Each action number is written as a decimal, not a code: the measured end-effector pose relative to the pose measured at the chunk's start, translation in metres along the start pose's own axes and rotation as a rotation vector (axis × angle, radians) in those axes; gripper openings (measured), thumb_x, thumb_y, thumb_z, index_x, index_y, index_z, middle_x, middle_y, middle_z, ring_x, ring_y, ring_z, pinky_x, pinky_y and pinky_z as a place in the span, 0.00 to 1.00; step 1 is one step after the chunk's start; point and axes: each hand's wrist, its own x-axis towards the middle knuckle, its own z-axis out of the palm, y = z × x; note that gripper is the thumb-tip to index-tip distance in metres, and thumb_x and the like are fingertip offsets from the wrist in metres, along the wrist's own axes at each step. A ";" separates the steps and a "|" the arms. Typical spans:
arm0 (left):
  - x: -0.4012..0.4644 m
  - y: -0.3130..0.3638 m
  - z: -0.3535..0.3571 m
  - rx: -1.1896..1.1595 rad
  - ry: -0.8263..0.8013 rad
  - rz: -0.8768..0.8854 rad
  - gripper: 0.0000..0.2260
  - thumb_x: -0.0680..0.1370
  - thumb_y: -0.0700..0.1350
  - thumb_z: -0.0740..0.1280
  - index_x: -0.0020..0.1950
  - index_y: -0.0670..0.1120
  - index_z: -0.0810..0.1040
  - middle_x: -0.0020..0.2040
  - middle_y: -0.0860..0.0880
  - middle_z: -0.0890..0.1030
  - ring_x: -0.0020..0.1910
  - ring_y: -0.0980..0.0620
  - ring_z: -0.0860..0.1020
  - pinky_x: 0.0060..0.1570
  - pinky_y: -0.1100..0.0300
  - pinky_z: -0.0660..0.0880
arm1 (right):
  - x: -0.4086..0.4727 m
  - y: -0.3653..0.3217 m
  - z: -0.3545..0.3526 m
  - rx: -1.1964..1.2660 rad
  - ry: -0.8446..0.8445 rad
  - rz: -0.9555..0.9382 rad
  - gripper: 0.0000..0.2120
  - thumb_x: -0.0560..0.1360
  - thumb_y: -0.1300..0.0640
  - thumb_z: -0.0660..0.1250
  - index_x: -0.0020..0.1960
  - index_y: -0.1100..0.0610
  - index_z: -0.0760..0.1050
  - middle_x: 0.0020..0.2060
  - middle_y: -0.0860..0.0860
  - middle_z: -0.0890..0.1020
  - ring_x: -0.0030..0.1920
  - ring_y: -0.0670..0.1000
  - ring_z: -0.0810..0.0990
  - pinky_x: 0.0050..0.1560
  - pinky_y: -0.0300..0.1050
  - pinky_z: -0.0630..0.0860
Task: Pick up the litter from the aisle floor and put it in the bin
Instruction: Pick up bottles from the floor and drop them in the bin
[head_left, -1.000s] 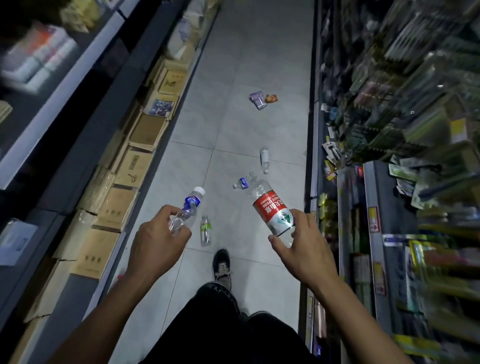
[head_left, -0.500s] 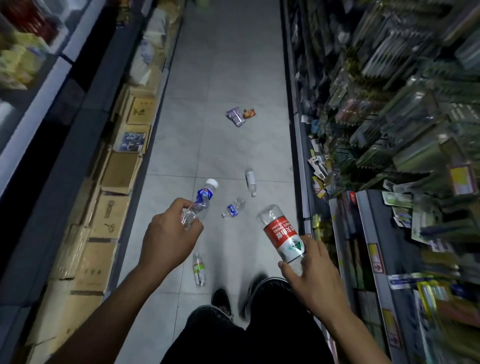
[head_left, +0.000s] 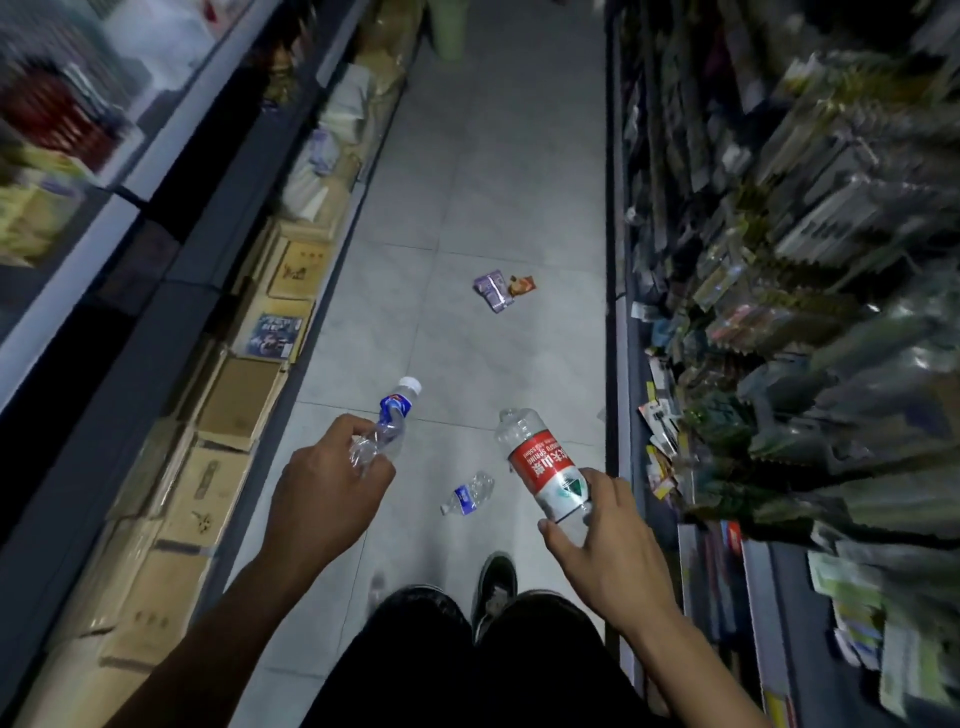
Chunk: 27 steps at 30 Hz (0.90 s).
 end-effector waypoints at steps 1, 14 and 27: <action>0.008 0.000 0.000 0.003 0.018 -0.026 0.05 0.75 0.50 0.68 0.49 0.57 0.74 0.33 0.57 0.79 0.30 0.56 0.77 0.28 0.62 0.71 | 0.019 -0.006 -0.002 -0.006 -0.013 -0.030 0.32 0.73 0.37 0.69 0.70 0.46 0.63 0.59 0.46 0.71 0.51 0.48 0.79 0.44 0.45 0.78; 0.150 -0.058 -0.046 0.055 0.129 -0.120 0.11 0.76 0.46 0.72 0.48 0.54 0.70 0.31 0.59 0.73 0.25 0.63 0.74 0.27 0.73 0.66 | 0.241 -0.150 0.012 -0.073 -0.147 -0.289 0.31 0.72 0.38 0.71 0.69 0.48 0.64 0.59 0.46 0.71 0.49 0.49 0.80 0.43 0.46 0.78; 0.393 -0.061 -0.087 0.081 0.108 0.074 0.11 0.71 0.53 0.72 0.48 0.53 0.73 0.35 0.60 0.72 0.27 0.55 0.73 0.29 0.71 0.60 | 0.375 -0.240 0.012 -0.040 -0.056 -0.078 0.32 0.72 0.38 0.71 0.70 0.47 0.63 0.59 0.45 0.71 0.50 0.49 0.80 0.43 0.46 0.78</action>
